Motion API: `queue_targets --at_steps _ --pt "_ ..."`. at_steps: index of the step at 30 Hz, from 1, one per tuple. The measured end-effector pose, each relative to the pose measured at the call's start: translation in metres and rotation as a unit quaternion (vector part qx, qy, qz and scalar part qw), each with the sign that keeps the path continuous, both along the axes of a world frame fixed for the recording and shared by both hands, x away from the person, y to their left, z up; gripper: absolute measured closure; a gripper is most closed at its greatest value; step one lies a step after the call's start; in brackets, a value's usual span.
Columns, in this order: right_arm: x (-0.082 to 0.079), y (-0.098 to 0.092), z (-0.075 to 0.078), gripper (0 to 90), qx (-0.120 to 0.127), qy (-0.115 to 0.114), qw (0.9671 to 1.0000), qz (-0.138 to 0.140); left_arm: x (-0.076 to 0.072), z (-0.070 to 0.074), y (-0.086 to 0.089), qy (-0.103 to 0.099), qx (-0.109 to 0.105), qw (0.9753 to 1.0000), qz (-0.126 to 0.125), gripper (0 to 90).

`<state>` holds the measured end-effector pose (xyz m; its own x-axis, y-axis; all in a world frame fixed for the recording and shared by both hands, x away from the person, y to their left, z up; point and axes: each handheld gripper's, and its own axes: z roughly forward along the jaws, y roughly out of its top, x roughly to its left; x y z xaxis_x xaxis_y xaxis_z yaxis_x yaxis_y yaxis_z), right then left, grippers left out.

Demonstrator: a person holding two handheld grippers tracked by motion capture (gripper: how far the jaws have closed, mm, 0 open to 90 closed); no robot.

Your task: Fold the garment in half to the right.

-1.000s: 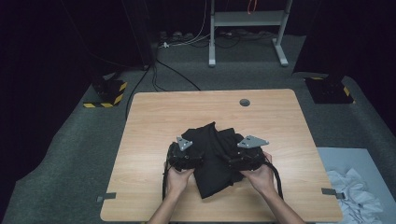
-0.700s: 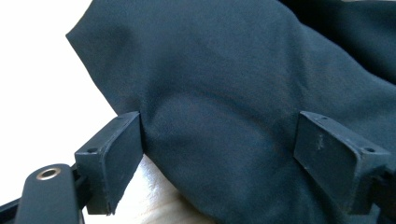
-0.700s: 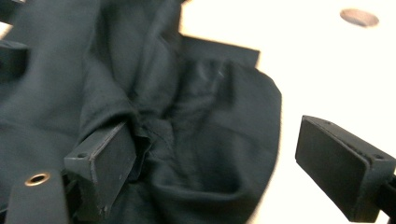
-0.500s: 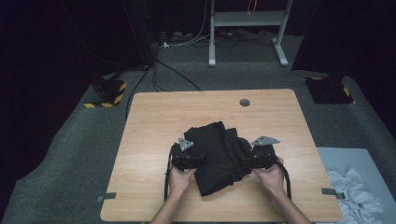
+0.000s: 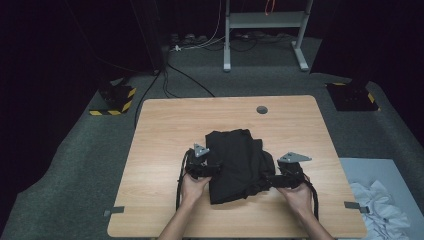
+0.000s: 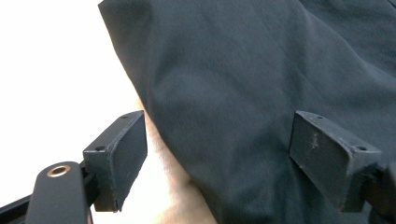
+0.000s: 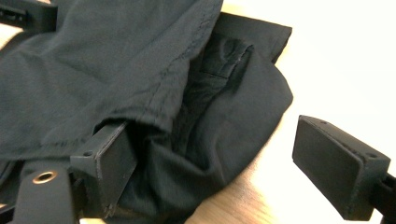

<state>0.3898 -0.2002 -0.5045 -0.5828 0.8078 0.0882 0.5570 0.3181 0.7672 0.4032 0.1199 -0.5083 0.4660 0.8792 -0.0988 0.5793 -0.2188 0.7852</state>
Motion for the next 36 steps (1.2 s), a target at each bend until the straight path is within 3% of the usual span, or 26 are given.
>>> queue_targets --at_steps 4,12,16,21,26,28,31,36 --pt "-0.001 -0.007 -0.002 14.7 0.012 -0.002 0.9999 -0.002 -0.001 -0.005 0.000 0.002 0.000 1.0000 0.005 20.0" --pt "-0.003 -0.001 -0.017 15.2 0.008 0.020 0.9997 0.005 0.021 -0.008 -0.005 0.011 0.016 0.9998 0.011 19.4" --pt "-0.007 -0.001 -0.016 15.3 0.009 0.015 0.9998 0.008 0.025 -0.005 -0.006 0.010 0.013 0.9998 0.011 19.4" --pt "-0.012 -0.012 -0.010 15.4 0.029 0.004 0.9995 0.012 0.008 0.001 0.001 0.002 -0.001 1.0000 0.002 18.5" --pt "-0.019 -0.021 -0.009 15.5 0.044 -0.005 0.9989 0.017 -0.019 0.003 0.005 -0.006 -0.007 0.9998 -0.017 18.0" --pt "-0.021 -0.023 -0.011 15.7 0.045 -0.002 0.9987 0.023 -0.032 0.001 0.005 -0.020 0.001 0.9996 -0.021 18.4" --pt "-0.023 -0.024 -0.015 15.9 0.043 0.007 0.9986 0.030 -0.046 -0.003 0.003 -0.020 0.003 0.9992 -0.034 18.4" --pt "-0.021 -0.018 -0.021 16.6 0.034 0.014 0.9987 0.036 -0.051 -0.010 -0.005 -0.015 0.019 0.9987 -0.046 18.9"
